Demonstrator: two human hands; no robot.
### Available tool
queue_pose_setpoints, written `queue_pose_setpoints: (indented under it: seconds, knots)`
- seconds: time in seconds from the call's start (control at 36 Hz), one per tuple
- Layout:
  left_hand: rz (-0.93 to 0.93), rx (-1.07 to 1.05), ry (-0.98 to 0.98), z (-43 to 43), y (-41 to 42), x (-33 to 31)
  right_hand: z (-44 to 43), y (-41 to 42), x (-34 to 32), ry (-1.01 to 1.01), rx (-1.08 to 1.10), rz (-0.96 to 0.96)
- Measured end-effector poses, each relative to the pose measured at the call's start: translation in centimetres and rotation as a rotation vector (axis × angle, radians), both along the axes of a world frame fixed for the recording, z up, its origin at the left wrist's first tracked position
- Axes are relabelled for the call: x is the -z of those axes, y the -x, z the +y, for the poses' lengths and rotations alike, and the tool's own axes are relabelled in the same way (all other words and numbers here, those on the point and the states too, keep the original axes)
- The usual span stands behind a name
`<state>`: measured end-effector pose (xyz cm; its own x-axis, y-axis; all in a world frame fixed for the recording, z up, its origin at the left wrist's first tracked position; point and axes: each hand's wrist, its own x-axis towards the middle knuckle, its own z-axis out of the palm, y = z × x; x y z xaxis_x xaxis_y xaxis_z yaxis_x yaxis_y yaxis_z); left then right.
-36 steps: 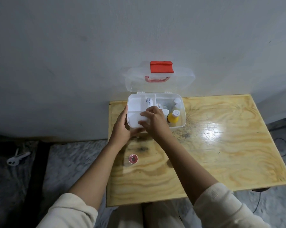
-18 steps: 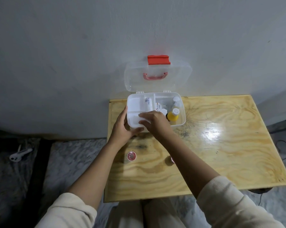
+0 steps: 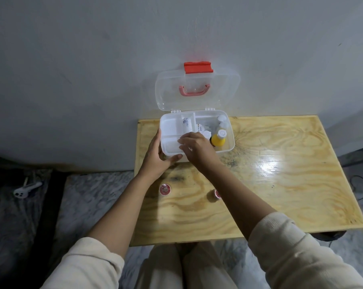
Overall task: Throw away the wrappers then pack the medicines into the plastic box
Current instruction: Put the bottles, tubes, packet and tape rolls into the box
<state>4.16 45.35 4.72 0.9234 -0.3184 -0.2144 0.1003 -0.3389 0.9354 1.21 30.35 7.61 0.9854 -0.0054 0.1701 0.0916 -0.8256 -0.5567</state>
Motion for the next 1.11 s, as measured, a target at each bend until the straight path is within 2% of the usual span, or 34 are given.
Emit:
queue_pose_setpoints:
  seconds: [0.25, 0.39, 0.44, 0.56, 0.64, 0.78, 1.11]
  knots:
    - [0.004, 0.005, 0.010, 0.0, 0.1, -0.3, -0.1, 1.7, -0.1, -0.098, 0.027, -0.043]
    - [-0.007, 0.020, -0.016, 0.3, 0.1, 0.1, -0.9, 6.4, 0.7, -0.159, 0.252, -0.218]
    - [-0.003, 0.021, 0.002, 0.5, 0.0, 0.4, -1.4, 9.5, 2.4, -0.146, 0.345, -0.160]
    - [-0.020, 0.015, -0.012, 0.6, 0.1, 0.6, -2.1, 14.4, 6.5, -0.059, 0.474, 0.158]
    - [-0.037, 0.014, -0.003, 0.5, 0.0, 0.8, -1.4, 15.6, 8.0, -0.097, 0.515, 0.229]
    - [-0.047, 0.014, 0.007, 0.5, 0.0, 1.1, 1.7, 14.2, 8.8, -0.154, 0.394, 0.204]
    - [-0.078, 0.037, -0.028, 0.8, -0.4, 1.2, 7.9, 10.0, 9.8, 0.010, 0.121, 0.087]
